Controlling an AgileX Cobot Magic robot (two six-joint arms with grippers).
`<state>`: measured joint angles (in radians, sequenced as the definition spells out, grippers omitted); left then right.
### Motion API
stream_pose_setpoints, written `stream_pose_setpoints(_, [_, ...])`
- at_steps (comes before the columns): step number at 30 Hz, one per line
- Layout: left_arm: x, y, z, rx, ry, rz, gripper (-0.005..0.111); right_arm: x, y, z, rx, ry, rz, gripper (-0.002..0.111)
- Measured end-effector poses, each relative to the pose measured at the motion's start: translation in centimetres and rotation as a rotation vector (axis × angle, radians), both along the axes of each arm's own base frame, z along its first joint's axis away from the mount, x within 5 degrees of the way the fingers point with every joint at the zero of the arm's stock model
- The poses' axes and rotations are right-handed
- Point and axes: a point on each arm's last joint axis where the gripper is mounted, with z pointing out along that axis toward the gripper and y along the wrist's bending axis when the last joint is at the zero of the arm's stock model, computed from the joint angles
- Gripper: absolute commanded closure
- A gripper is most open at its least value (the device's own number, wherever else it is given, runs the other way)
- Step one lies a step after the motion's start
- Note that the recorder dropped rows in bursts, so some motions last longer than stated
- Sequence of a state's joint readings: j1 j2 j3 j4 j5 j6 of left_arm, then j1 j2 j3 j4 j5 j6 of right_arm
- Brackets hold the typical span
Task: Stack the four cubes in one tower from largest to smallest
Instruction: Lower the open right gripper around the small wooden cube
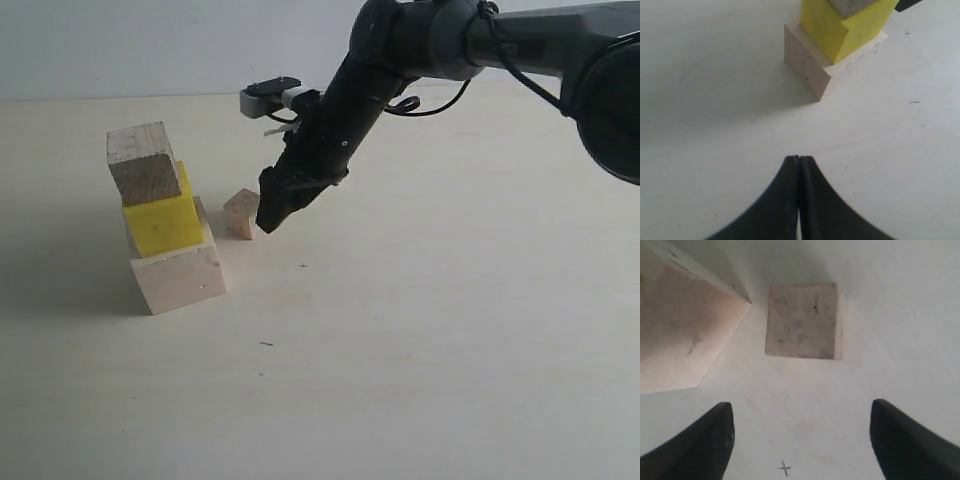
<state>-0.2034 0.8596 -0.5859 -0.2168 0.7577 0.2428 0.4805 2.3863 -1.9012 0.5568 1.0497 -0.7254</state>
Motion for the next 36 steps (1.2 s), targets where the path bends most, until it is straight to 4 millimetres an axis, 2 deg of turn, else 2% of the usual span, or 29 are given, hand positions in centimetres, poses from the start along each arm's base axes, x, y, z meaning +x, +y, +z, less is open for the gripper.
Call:
stream_pose_setpoints(8, [0.0, 0.1, 0.0, 0.010, -0.001, -0.002, 0.107, 0.4, 0.1, -0.3, 0.007, -0.046, 0.014, 0.036])
stream_pose_setpoints(19, [0.1, 0.1, 0.0, 0.010, -0.013, 0.000, 0.107, 0.4, 1.0, 0.3, 0.132, -0.111, 0.098, 0.036])
stream_pose_setpoints(28, [0.2, 0.1, 0.1, 0.008, -0.023, 0.003, 0.107, 1.1, 1.2, 0.5, 0.156, -0.197, 0.083, 0.036])
stream_pose_setpoints(34, [0.2, 0.1, 0.1, 0.007, -0.027, 0.003, 0.107, 0.8, 2.0, 0.6, 0.184, -0.205, 0.091, 0.036])
stream_pose_setpoints(36, [0.2, 0.1, 0.1, 0.007, -0.027, 0.003, 0.107, 0.6, 2.4, -0.2, 0.178, -0.189, 0.100, 0.036])
